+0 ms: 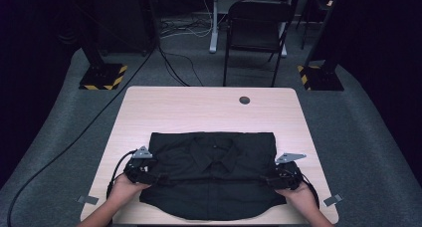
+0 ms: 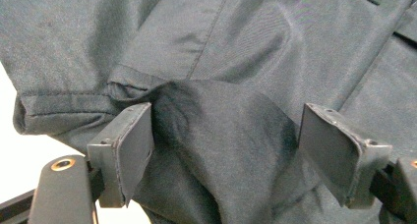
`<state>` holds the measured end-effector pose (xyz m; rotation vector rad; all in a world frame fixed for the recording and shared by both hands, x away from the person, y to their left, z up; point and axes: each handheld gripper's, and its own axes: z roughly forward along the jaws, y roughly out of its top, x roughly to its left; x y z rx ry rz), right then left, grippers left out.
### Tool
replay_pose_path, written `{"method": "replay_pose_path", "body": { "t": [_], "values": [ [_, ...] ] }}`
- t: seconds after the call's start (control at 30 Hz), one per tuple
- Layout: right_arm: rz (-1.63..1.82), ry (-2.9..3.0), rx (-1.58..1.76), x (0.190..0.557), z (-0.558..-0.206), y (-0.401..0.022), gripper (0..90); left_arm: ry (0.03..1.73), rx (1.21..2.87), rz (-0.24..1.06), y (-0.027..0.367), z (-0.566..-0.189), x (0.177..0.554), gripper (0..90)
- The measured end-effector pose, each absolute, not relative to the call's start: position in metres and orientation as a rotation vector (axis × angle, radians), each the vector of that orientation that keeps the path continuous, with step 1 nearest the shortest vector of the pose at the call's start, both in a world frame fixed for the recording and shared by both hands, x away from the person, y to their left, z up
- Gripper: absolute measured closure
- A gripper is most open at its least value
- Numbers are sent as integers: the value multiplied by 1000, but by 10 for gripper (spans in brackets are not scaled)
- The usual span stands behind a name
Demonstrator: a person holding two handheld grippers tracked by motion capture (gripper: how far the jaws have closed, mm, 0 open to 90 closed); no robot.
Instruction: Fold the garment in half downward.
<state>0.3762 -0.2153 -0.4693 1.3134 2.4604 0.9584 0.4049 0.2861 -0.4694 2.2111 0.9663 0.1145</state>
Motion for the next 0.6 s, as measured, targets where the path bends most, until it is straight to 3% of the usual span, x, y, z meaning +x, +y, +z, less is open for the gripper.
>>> {"method": "replay_pose_path", "body": {
  "t": [0.13,0.4,0.6],
  "values": [
    [954,2467,1298,376,-472,-213,241,955,2218,77,285,-473,406,153],
    [947,2466,1267,378,-475,-207,148,941,2234,114,282,-474,412,160],
    [976,2457,1330,392,-474,-208,144,925,2218,125,282,-476,423,171]
  ]
}}
